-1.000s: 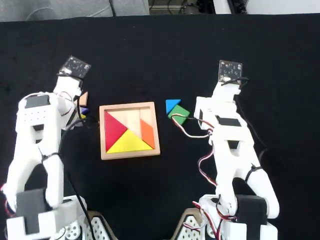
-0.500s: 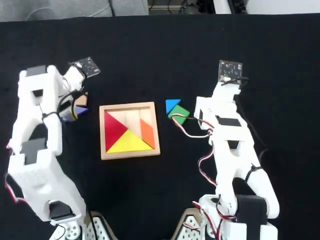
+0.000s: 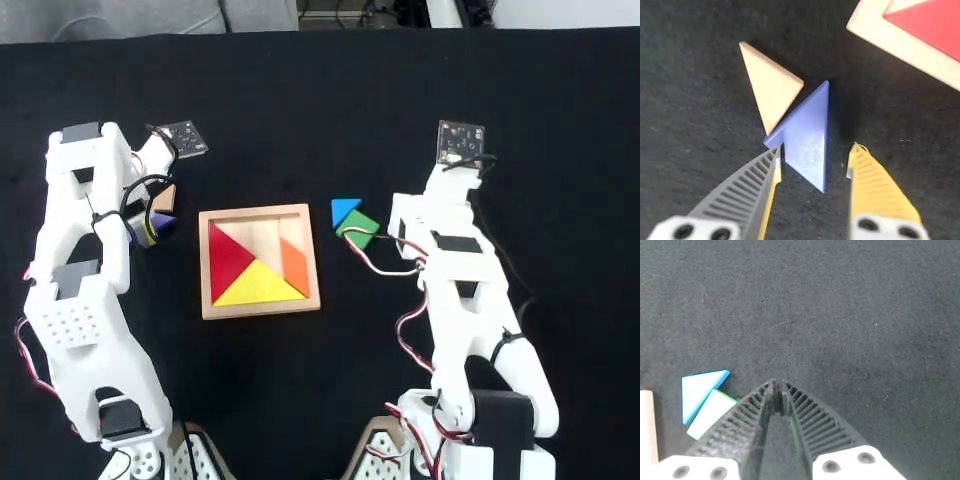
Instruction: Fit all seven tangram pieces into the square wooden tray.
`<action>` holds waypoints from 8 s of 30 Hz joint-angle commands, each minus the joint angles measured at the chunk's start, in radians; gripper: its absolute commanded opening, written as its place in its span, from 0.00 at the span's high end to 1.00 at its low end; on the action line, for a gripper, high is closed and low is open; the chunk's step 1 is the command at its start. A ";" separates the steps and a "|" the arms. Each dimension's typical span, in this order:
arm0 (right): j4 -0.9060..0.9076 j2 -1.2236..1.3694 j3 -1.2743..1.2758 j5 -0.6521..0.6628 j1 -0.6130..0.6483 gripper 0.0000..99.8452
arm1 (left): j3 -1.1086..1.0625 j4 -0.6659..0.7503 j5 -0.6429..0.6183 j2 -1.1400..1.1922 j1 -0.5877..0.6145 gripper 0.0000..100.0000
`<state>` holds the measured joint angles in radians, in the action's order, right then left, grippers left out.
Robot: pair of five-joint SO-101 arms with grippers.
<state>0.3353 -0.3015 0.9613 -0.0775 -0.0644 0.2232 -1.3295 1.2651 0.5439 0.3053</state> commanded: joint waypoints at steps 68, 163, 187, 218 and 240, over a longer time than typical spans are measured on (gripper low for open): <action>-0.021 -0.044 -0.013 0.000 0.031 0.99 | 0.208 -0.057 0.104 0.158 -0.012 0.68; -0.020 -0.045 -0.013 0.000 0.031 0.99 | 0.246 -0.114 -0.074 0.249 0.042 0.86; -0.020 -0.051 -0.028 -0.009 -0.055 0.99 | 0.524 -0.428 0.103 -0.074 -0.455 0.87; -0.029 -0.051 -0.031 -0.012 -0.112 0.99 | 0.751 -0.379 0.190 0.336 -0.642 0.86; -0.029 -0.045 -0.031 -0.011 -0.086 0.99 | 0.780 -0.390 0.084 0.327 -0.504 0.75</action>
<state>0.3276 -0.3015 0.9613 -0.0775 -0.1657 0.9260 -1.6671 1.4016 0.8892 -0.2593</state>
